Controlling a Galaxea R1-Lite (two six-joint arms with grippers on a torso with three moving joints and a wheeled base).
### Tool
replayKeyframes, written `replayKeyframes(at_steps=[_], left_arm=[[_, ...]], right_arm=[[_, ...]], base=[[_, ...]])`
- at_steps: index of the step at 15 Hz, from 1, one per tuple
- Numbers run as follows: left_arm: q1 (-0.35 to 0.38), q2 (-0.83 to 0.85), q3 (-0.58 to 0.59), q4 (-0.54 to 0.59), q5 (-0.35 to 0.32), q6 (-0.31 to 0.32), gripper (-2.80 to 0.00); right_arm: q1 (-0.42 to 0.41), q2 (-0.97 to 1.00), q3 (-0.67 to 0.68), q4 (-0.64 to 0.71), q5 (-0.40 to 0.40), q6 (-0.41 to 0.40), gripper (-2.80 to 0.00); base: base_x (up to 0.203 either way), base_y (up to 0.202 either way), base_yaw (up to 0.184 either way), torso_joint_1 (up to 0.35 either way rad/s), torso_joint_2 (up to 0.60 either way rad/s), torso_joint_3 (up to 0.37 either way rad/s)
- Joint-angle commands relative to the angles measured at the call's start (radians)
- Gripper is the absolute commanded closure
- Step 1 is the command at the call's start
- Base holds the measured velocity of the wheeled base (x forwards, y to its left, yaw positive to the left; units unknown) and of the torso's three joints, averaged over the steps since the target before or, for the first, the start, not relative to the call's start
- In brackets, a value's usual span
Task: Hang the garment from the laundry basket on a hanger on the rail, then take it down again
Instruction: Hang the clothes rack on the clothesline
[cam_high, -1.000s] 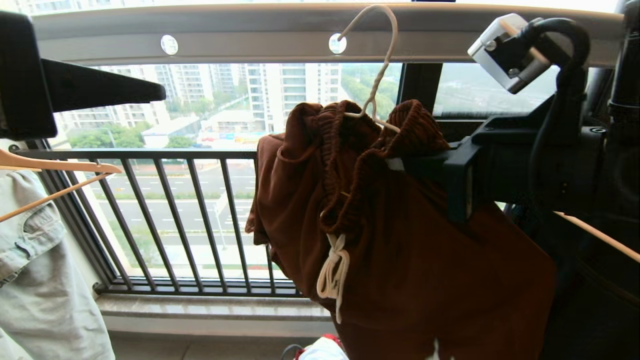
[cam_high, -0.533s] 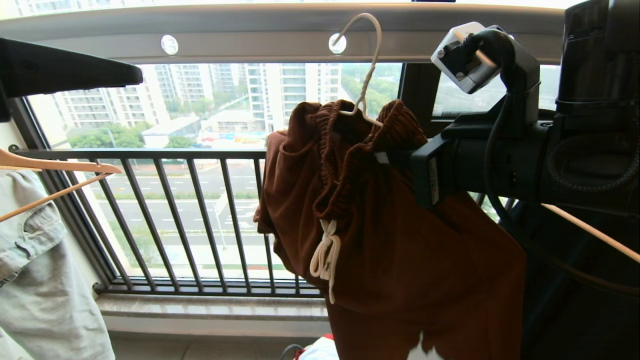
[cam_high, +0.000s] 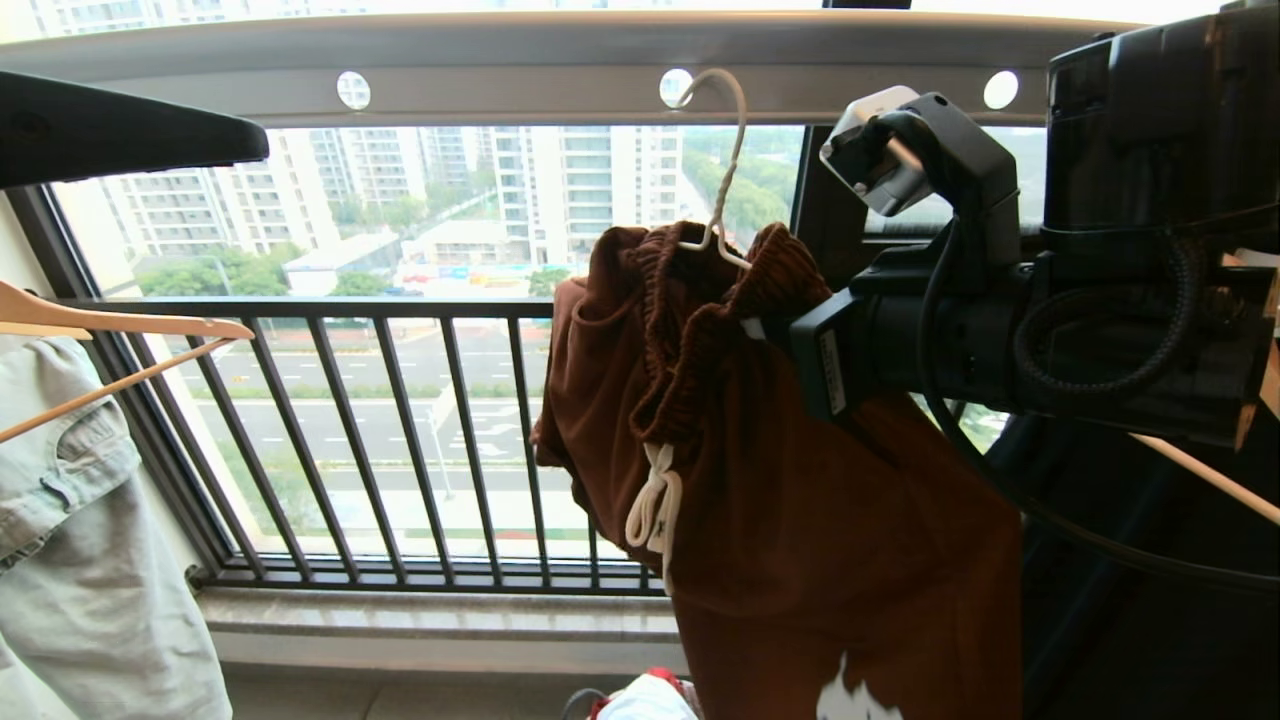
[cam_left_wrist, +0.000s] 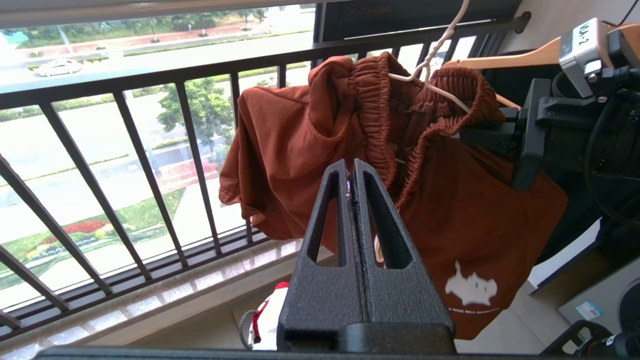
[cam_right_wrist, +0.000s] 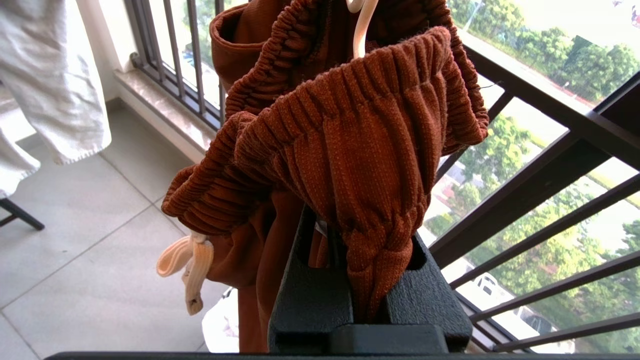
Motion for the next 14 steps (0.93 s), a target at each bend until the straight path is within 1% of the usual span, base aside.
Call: replayKeyframes(at_steps=[1, 3, 10, 11, 14], left_arm=[[0.0, -0.002, 0.0, 0.002, 0.001, -0.001, 0.0], [-0.001, -0.002, 0.001, 0.002, 0.001, -0.001, 0.0], [0.0, 0.003, 0.006, 0.004, 0.001, 0.0, 0.0], [0.0, 0.005, 0.01, 0.004, 0.001, 0.0, 0.0], [0.0, 0.007, 0.009, 0.004, 0.002, 0.0, 0.0]], right_arm=[[0.0, 0.024, 0.007, 0.001, -0.007, -0.002, 0.0], [0.0, 0.032, 0.004, 0.001, -0.019, -0.002, 0.0], [0.002, 0.026, 0.007, 0.001, -0.019, -0.005, 0.0], [0.002, 0.024, 0.007, 0.001, -0.019, -0.006, -2.8], [0.005, 0.007, 0.021, 0.002, -0.019, -0.006, -2.8]], base=[[0.0, 0.0, 0.0, 0.0, 0.0, 0.0], [0.0, 0.0, 0.0, 0.0, 0.0, 0.0], [0.0, 0.0, 0.0, 0.0, 0.0, 0.0], [0.0, 0.0, 0.0, 0.0, 0.0, 0.0], [0.0, 0.0, 0.0, 0.0, 0.0, 0.0]])
